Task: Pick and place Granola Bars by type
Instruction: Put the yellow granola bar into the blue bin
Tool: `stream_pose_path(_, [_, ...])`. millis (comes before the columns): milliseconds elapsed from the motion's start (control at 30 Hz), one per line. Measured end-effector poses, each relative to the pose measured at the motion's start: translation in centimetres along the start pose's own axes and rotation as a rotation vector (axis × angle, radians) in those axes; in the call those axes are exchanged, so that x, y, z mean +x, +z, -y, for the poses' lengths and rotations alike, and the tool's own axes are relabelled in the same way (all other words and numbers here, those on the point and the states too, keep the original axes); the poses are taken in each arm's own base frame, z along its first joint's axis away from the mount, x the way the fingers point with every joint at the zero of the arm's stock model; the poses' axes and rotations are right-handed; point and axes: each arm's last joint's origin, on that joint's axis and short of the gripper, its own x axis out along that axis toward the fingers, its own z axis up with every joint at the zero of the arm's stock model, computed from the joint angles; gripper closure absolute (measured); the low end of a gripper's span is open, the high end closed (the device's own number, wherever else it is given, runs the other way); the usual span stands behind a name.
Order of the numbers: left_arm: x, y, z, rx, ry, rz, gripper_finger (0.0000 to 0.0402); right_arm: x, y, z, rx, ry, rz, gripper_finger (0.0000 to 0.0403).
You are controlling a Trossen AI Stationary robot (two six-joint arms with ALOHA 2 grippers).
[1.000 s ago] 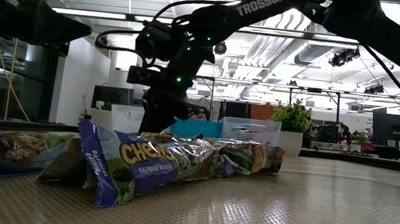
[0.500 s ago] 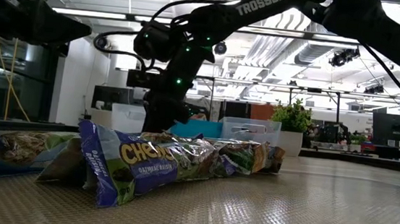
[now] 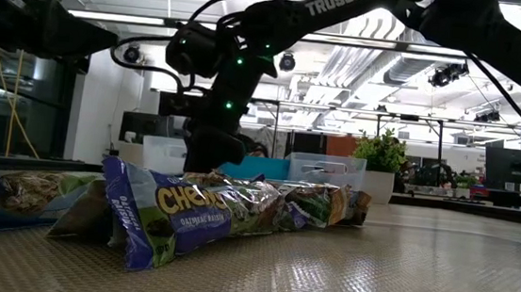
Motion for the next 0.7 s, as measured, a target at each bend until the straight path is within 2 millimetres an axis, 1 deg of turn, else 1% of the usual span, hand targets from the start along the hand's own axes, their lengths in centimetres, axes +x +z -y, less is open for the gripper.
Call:
stream_pose_path(200, [0.0, 0.0, 0.0, 0.0, 0.0, 0.0, 0.0401, -0.2, 0.4, -0.4, 0.002, -0.007, -0.003, 0.0353])
stream_pose_path(367, [0.0, 0.0, 0.0, 0.0, 0.003, 0.0, 0.0401, -0.3, 0.6, -1.2, 0.015, 0.002, -0.016, 0.0356])
stream_pose_path(467, [0.0, 0.0, 0.0, 0.0, 0.003, 0.0, 0.0401, -0.7, 0.8, -1.7, 0.008, 0.009, -0.023, 0.0356])
stream_pose_path(633, [0.0, 0.0, 0.0, 0.0, 0.002, 0.0, 0.0401, -2.5, 1.1, -2.1, 0.053, 0.019, -0.037, 0.0357])
stream_pose_path(700, [0.0, 0.0, 0.0, 0.0, 0.002, 0.0, 0.0401, -3.7, 1.2, -1.9, 0.075, 0.021, -0.035, 0.0357])
